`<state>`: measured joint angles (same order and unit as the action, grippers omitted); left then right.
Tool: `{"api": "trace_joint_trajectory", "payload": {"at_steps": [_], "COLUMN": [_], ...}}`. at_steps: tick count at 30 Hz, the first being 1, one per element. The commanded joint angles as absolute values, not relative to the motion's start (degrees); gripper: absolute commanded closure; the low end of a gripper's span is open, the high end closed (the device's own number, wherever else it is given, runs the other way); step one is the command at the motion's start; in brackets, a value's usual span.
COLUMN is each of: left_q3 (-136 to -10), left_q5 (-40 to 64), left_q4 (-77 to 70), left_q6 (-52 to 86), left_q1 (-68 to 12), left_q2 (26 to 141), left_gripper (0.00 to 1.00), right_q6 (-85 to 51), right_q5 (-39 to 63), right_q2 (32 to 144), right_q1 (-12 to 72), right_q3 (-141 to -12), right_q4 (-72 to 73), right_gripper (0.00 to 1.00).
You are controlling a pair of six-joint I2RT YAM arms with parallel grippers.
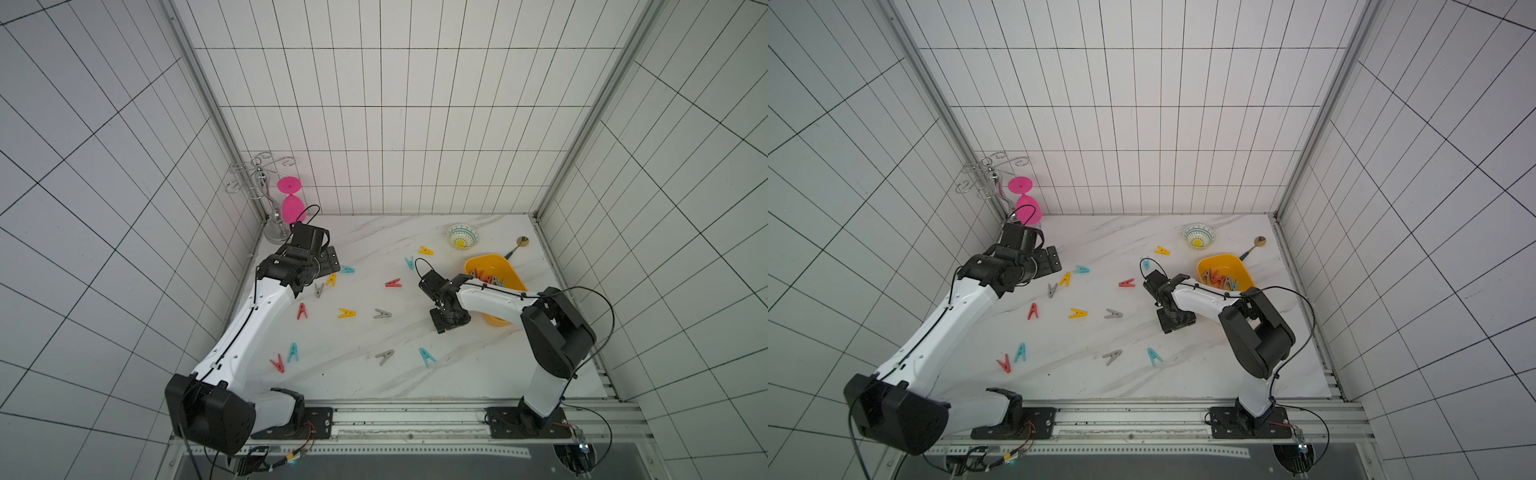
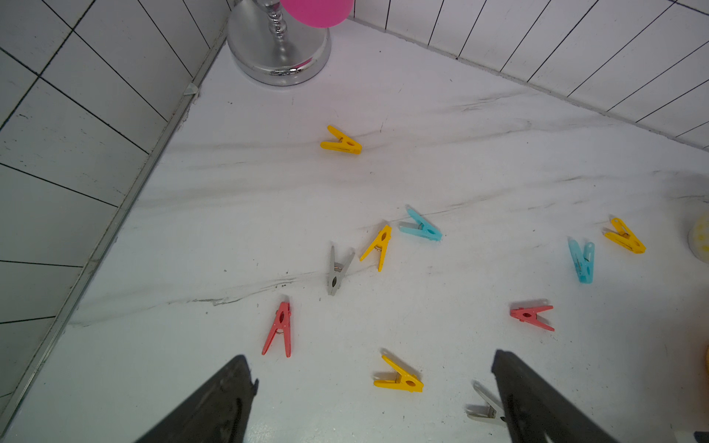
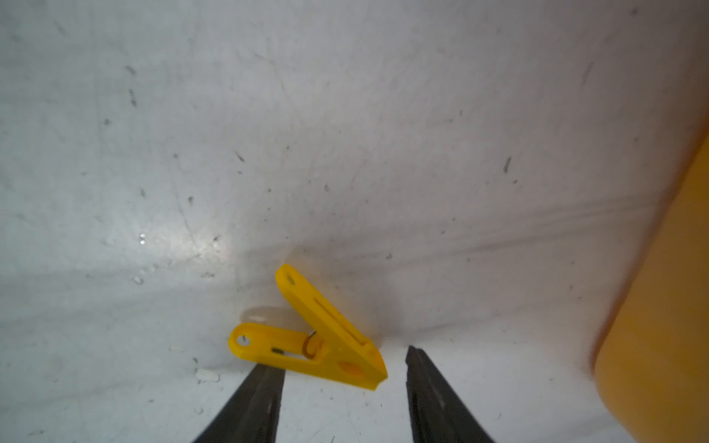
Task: Put the clothespins into the storage box
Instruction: Pick up the clothespin from the center of the board, then place the clothespin in the storage box.
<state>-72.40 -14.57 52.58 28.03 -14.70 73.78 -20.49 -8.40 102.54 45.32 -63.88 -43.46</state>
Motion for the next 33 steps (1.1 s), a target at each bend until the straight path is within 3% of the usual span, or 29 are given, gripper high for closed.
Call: {"api": "trace_joint_trajectory", "payload": {"at_steps": [1,6,15,21,26,33], "left_q3": [-73.4,-73.9,-75.4,-76.1,-76.1,-75.8], "left_q5": [-15.2,-15.3,-15.5,-15.1,-14.9,-14.4], "left_q4": [52.5,52.6,53.2,53.2,52.8,52.2], "left_q6": [27.5,27.3,27.0,27.1,27.2,27.2], "left_q1": [-14.8,-14.8,-14.7,-14.8,-14.8,-14.8], "left_q2": [73.1,73.4,73.9,74.4,74.5,74.4], "left_gripper": [0.02,0.01,0.01,0.01,0.01,0.01], "right_q6": [-16.0,-12.6,-13.0,-15.1,-16.6,-18.8], "right_q5": [-8.1,-3.2,-0.1,0.4,-1.2,-1.4], "right_q2": [103.8,104.3,103.2,96.3,88.3,83.1], "right_q1": [44.6,44.6,44.6,42.7,34.0,14.6], "right_q3": [-66.7,-67.0,-67.8,-67.8,-68.2,-64.5], "right_q4": [-42.3,-38.0,-37.5,-38.4,-41.5,-43.0], "right_gripper": [0.45,0.51,0.73,0.73,0.73,0.73]}}
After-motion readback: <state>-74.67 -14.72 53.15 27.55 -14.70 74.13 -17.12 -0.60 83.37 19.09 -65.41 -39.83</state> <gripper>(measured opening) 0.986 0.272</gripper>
